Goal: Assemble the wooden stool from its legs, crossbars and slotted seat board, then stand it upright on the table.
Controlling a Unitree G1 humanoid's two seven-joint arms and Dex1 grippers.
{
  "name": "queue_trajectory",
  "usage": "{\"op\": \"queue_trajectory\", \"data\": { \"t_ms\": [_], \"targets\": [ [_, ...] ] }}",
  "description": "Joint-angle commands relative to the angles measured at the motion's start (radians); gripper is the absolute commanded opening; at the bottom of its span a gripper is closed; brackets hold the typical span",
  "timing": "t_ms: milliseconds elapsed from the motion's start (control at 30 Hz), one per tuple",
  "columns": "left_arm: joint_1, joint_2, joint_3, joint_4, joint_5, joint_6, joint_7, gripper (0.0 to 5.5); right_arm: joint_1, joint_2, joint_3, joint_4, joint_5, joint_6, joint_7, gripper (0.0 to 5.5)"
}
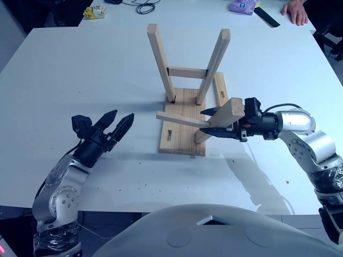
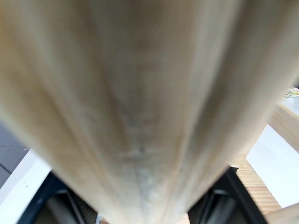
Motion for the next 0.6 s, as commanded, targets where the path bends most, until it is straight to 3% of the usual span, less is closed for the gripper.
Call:
{"op": "queue_trajectory", "data": {
  "t_ms": [33, 400, 500, 600],
  "targets": [
    [-0.008, -0.016, 0.008, 0.018, 0.012, -0.016, 0.028, 4.36, 0.028, -0.024, 0.043, 0.114, -0.115, 0.108, -0.006, 2.04],
    [0.040, -0.075, 0.007, 0.077, 0.054, -0.101, 0.028, 4.36, -0.050, -0.009, -0.046, 0.128, -0.097, 0.196, 0.061, 3.76],
    [0.053, -0.092, -0.001, 0.071, 0.061, -0.113, 0.033, 4.36, -0.009, -0.078, -0.040, 0.157, -0.189, 0.145, 0.100, 4.23],
    [0.090, -0.118, -0.017, 0.055, 0.081, -0.130, 0.046, 4.36, 0.031, -0.155, -0.039, 0.219, -0.293, 0.058, 0.154, 4.25]
  ]
}}
